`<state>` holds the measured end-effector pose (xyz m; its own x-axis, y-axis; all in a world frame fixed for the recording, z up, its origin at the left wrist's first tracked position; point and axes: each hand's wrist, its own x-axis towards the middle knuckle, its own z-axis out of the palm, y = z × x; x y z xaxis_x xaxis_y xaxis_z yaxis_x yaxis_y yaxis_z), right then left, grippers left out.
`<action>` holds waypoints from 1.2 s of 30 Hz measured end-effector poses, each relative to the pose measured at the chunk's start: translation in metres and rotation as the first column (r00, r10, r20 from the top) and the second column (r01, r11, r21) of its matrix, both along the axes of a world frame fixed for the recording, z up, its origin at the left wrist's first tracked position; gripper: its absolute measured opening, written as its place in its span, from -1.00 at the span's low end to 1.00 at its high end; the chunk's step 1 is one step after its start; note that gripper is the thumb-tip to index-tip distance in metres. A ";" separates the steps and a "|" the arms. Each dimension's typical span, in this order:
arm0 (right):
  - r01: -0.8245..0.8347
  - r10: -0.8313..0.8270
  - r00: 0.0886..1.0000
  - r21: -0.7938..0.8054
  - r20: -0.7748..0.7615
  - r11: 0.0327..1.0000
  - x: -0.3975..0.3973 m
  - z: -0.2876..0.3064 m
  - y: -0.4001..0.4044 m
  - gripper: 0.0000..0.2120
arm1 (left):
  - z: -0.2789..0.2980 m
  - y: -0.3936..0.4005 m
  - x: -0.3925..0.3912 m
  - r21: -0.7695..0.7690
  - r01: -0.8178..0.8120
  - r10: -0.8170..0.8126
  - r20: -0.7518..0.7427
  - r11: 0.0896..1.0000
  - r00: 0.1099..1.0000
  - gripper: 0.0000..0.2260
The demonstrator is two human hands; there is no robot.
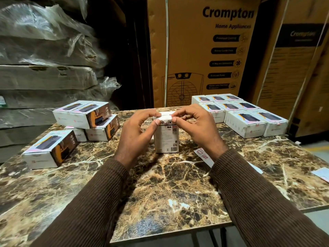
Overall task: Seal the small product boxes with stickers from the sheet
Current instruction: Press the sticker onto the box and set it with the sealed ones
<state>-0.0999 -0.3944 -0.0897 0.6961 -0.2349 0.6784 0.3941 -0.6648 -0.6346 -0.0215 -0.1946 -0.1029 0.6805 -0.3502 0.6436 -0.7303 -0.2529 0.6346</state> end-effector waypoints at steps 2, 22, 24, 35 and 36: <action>0.009 -0.009 1.000 -0.037 0.024 0.999 0.001 -0.001 0.000 -0.98 | 0.000 0.000 0.001 -0.003 -0.006 0.006 0.035 1.000 0.999 -0.84; -0.028 0.077 0.976 0.229 -0.204 0.973 -0.066 0.023 -0.054 -0.88 | -0.011 -0.046 -0.059 0.545 0.317 -0.506 0.239 0.776 0.829 -0.75; -0.031 0.090 0.950 0.196 -0.299 0.980 -0.073 0.017 -0.066 -0.91 | -0.018 -0.050 -0.059 0.645 0.315 -0.537 0.176 0.696 0.825 -0.71; -0.025 -0.163 0.834 -0.331 -0.526 0.943 -0.131 -0.013 -0.125 -0.80 | -0.022 -0.055 -0.074 0.732 0.353 -0.580 0.071 0.583 0.811 -0.49; -0.035 -0.171 0.830 -0.354 -0.531 0.934 -0.136 -0.014 -0.127 -0.82 | -0.023 -0.056 -0.074 0.737 0.356 -0.588 0.069 0.574 0.806 -0.50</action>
<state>-0.2362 -0.5219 -0.1040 0.9636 -0.1262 0.2355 -0.0032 -0.8868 -0.4622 -0.0958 -0.2509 -0.1257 0.1190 -0.9679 0.2214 -0.9788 -0.0769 0.1897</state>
